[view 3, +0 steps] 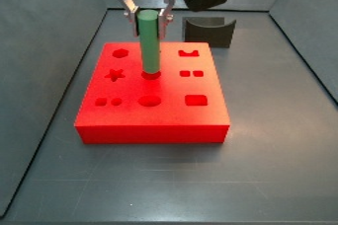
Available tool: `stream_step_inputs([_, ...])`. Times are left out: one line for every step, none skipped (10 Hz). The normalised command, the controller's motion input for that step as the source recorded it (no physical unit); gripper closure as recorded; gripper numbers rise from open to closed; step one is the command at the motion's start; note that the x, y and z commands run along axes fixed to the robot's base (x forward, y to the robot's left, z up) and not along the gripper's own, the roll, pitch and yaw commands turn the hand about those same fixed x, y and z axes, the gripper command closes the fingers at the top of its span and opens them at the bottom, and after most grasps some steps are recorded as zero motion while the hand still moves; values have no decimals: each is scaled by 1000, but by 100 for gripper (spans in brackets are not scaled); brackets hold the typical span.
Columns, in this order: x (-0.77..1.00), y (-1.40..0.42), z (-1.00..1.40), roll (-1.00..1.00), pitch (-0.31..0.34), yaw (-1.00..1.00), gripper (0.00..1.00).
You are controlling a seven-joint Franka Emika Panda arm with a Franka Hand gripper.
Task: Insert the round object.
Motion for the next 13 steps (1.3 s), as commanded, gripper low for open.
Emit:
stream_step_inputs([0,0,-254,0,0,-43,100])
stream_step_inputs([23,0,-289,0,0,-37,100])
stream_step_inputs([157,0,-286,0,0,-29,100])
stream_step_inputs([349,0,-289,0,0,0,100])
stream_step_inputs([246,0,-317,0,0,0,100])
stream_step_inputs([191,0,-380,0,0,-9,100])
stream_step_inputs([123,0,-514,0,-19,-9,100])
stream_step_inputs([57,0,-629,6,-26,-20,100])
stream_step_inputs([0,-11,-729,51,-19,-17,100])
stream_step_inputs([0,0,-751,73,0,0,100])
stream_step_inputs([0,0,-720,111,0,0,100])
stream_step_inputs([0,-3,-697,153,0,0,100])
stream_step_inputs([-57,-37,-703,229,0,0,100])
